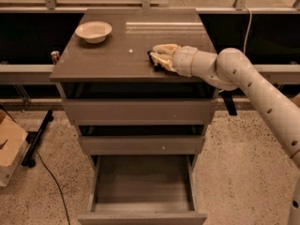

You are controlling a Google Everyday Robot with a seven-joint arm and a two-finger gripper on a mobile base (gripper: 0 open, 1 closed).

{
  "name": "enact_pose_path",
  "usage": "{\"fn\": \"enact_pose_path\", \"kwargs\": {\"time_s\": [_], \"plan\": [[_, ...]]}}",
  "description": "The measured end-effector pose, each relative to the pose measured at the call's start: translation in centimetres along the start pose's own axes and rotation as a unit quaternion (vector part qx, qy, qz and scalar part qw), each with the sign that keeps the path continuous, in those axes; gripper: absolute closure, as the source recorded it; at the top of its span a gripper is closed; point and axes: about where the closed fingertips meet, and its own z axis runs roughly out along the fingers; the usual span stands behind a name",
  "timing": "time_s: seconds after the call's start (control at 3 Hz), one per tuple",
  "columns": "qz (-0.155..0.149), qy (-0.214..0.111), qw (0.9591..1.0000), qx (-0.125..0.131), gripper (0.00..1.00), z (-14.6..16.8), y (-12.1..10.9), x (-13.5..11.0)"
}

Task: Pick rxbar blueberry from bottom drawer and place on counter

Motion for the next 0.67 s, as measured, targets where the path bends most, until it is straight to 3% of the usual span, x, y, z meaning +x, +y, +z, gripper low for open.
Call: {"fn": "enact_pose_path", "kwargs": {"time_s": [0.33,0.67], "plan": [[0.0,0.0,1.0,0.0,0.0,-0.01,-0.05,-0.1],[0.0,0.0,1.0,0.0,0.0,-0.07,-0.31,-0.62]]}}
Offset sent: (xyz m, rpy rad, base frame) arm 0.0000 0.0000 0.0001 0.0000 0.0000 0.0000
